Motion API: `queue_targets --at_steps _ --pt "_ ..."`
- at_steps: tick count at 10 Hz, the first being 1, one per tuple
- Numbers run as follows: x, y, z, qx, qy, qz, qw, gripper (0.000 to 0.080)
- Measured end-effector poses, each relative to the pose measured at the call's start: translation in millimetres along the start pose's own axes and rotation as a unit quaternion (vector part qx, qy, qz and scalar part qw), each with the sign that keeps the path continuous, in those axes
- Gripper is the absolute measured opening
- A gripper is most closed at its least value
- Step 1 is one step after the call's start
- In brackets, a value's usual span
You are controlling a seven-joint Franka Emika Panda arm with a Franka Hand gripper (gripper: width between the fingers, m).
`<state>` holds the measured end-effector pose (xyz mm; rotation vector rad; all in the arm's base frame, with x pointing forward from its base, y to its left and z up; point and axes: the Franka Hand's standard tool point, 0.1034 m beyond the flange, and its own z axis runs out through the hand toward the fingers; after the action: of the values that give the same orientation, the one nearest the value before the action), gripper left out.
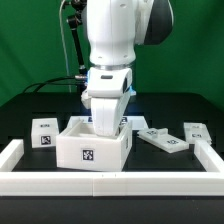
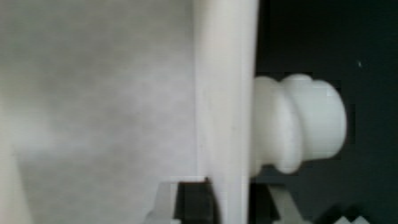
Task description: Assemble cabinet
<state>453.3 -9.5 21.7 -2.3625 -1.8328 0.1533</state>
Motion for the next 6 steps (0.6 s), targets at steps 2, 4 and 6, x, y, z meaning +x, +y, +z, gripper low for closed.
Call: queue_targets --at_steps 2,4,6 --pt "3.1 5.9 -4.4 -0.001 -0.006 -0.016 1.0 0.0055" --pt "18.5 13.0 -9.3 -0.008 -0.008 -0.036 0.999 0.0053" --pt "37.7 15.5 -4.4 -0.006 -0.009 -0.054 0.998 0.0053"
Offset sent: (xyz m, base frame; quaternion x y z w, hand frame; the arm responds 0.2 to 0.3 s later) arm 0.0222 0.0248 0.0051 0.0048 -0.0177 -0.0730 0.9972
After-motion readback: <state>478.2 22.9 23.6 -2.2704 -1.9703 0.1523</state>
